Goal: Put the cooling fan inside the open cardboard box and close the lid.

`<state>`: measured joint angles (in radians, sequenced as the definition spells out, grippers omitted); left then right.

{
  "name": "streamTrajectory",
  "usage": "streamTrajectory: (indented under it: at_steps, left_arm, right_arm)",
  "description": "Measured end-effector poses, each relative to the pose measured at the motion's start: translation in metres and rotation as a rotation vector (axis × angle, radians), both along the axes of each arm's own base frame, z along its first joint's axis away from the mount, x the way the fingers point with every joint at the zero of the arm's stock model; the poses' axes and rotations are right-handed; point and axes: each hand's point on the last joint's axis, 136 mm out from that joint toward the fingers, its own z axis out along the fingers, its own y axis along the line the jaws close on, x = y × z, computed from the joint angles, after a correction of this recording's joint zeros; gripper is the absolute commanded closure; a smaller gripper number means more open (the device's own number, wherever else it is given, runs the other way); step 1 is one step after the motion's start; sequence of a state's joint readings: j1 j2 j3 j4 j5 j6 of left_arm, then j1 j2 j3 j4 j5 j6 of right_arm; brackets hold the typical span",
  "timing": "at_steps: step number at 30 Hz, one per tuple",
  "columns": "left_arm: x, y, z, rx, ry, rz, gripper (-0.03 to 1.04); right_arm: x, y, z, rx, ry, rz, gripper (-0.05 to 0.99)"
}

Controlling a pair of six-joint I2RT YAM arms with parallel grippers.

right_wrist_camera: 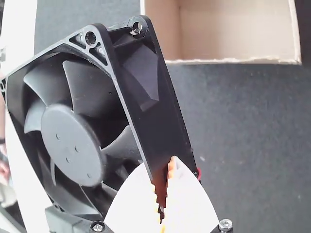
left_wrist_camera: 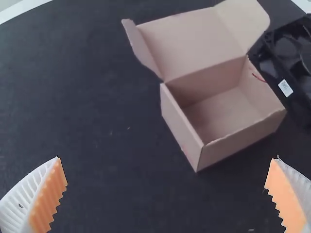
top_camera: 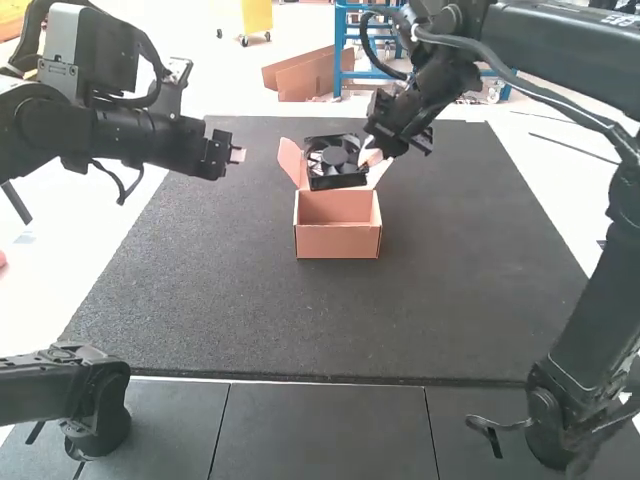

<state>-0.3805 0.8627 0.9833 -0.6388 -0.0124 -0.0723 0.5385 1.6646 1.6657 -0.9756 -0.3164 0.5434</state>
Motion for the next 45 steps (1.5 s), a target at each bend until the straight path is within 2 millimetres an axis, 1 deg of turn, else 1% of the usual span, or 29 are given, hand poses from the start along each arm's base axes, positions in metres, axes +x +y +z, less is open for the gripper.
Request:
streamTrajectory:
  at_steps: [5,9,11,15,20,23,33,40,45]
  left_arm:
    - [0.000,0.000,0.000,-0.003,0.003,0.001,0.04]
    - [0.000,0.000,0.000,-0.008,0.004,0.003,0.04]
    - [0.000,0.000,-0.001,-0.010,0.006,0.004,0.04]
    - [-0.001,0.000,-0.001,-0.014,0.011,0.007,0.04]
    - [-0.001,0.000,-0.001,-0.017,0.013,0.010,0.04]
    - [-0.002,0.001,-0.004,-0.015,0.027,0.012,0.04]
    - [-0.008,0.003,-0.014,-0.002,0.074,0.016,0.04]
    - [-0.009,0.003,-0.015,-0.003,0.080,0.018,0.04]
    - [-0.011,0.004,-0.016,-0.012,0.090,0.025,0.04]
  right_arm:
    - [0.024,0.011,-0.015,-0.024,0.008,-0.005,0.95]
    - [0.040,0.015,-0.028,-0.046,0.017,-0.009,0.95]
    - [0.048,0.013,-0.037,-0.060,0.025,-0.016,0.95]
    - [0.067,0.002,-0.053,-0.096,0.030,-0.045,0.95]
    - [0.083,-0.008,-0.069,-0.127,0.039,-0.058,0.95]
    - [0.086,-0.007,-0.077,-0.139,0.045,-0.053,0.95]
    - [0.088,-0.007,-0.096,-0.162,0.077,-0.041,0.95]
    - [0.088,-0.006,-0.114,-0.180,0.111,-0.039,0.95]
    - [0.091,-0.004,-0.122,-0.182,0.115,-0.037,0.95]
